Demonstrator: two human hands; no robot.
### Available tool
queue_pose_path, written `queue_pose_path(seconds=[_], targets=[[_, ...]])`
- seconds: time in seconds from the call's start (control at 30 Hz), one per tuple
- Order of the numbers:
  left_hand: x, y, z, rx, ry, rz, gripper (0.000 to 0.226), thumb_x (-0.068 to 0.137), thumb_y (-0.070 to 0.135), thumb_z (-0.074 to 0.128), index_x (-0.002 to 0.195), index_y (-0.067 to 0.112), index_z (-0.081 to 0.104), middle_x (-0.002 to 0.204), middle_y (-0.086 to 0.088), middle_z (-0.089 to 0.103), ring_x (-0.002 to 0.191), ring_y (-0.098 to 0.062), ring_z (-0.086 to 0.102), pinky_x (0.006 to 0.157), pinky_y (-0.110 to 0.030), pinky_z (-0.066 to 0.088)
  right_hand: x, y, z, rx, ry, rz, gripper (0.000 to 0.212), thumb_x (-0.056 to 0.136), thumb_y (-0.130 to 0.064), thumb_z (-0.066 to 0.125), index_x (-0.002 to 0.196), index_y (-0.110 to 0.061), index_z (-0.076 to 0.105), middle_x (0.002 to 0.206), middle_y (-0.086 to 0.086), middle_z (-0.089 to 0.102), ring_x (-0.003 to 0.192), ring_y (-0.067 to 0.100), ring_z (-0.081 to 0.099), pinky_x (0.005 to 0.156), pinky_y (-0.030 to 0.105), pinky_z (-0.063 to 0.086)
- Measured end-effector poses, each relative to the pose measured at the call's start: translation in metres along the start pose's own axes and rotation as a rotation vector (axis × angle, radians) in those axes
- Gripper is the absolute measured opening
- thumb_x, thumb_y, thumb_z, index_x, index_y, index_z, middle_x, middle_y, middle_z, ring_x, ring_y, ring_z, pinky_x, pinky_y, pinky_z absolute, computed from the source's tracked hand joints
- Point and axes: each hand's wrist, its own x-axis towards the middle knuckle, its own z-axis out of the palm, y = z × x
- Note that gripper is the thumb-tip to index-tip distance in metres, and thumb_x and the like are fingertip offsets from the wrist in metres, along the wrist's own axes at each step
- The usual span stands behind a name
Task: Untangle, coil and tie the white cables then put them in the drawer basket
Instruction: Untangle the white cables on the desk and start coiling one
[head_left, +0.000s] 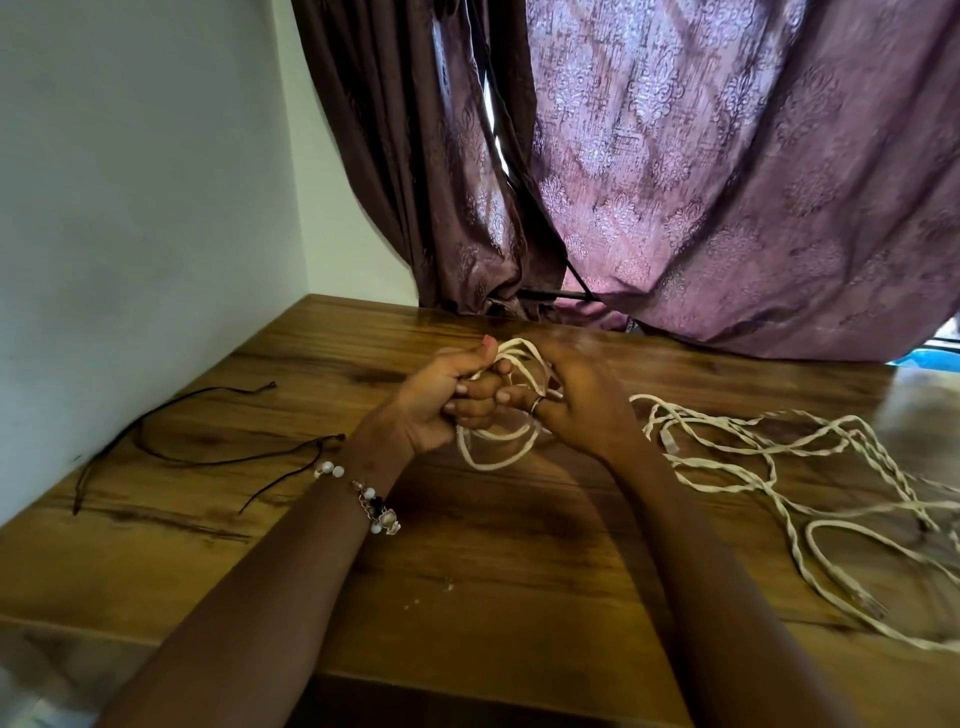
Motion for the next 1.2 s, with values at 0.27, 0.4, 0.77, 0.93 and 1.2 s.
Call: queue_pose_path(seconds=[0.27, 0.4, 0.77, 0.93, 1.2], targets=[[-0.001, 0.004, 0.004, 0.031, -0.047, -0.090, 0.032, 0.089, 0.042, 0.040, 0.075, 0.013, 0.042, 0.037, 0.010, 0.032, 0.025, -0.001, 0.028, 0.037, -0.016, 0.020, -0.002, 0.004, 0.007, 0.007, 0.017, 0.017, 0.033, 0.089, -0.031, 0.042, 0.101, -0.011, 0.065, 0.082, 0.010, 0.070, 0.074, 0.030, 0.065, 0.063, 0.041, 0.050], [0.000, 0.001, 0.003, 0.062, -0.026, -0.113, 0.033, 0.092, 0.042, 0.037, 0.076, 0.014, 0.041, 0.037, 0.009, 0.032, 0.030, -0.004, 0.032, 0.041, -0.018, 0.025, 0.000, 0.002, -0.001, 0.462, -0.127, 0.341, 0.026, 0.099, -0.014, 0.047, 0.079, -0.007, 0.063, 0.050, 0.007, 0.062, 0.036, 0.023, 0.058, 0.035, 0.022, 0.040], [0.001, 0.001, 0.003, -0.017, -0.105, -0.178, 0.039, 0.091, 0.049, 0.038, 0.072, 0.016, 0.040, 0.036, 0.011, 0.030, 0.025, -0.001, 0.023, 0.034, -0.018, 0.013, -0.004, 0.013, -0.007, 0.581, -0.166, 0.340, 0.033, 0.093, -0.026, 0.059, 0.067, -0.008, 0.064, 0.040, -0.005, 0.049, 0.033, 0.007, 0.039, 0.038, 0.017, 0.031], [-0.003, 0.004, 0.000, 0.083, -0.026, -0.230, 0.037, 0.088, 0.048, 0.040, 0.071, 0.015, 0.038, 0.036, 0.009, 0.028, 0.024, 0.000, 0.020, 0.034, -0.014, 0.011, -0.009, 0.017, -0.008, 0.594, -0.161, 0.155, 0.019, 0.077, -0.017, 0.078, 0.093, -0.012, 0.069, 0.070, 0.002, 0.062, 0.066, 0.006, 0.056, 0.062, 0.027, 0.048], [-0.003, 0.001, 0.005, 0.126, -0.006, -0.245, 0.033, 0.088, 0.042, 0.043, 0.072, 0.014, 0.040, 0.037, 0.009, 0.027, 0.025, -0.001, 0.020, 0.035, -0.015, 0.012, -0.006, 0.042, -0.018, 0.315, 0.305, 0.141, 0.008, 0.085, -0.021, 0.069, 0.090, -0.021, 0.076, 0.064, -0.017, 0.065, 0.057, 0.001, 0.055, 0.057, 0.025, 0.044]])
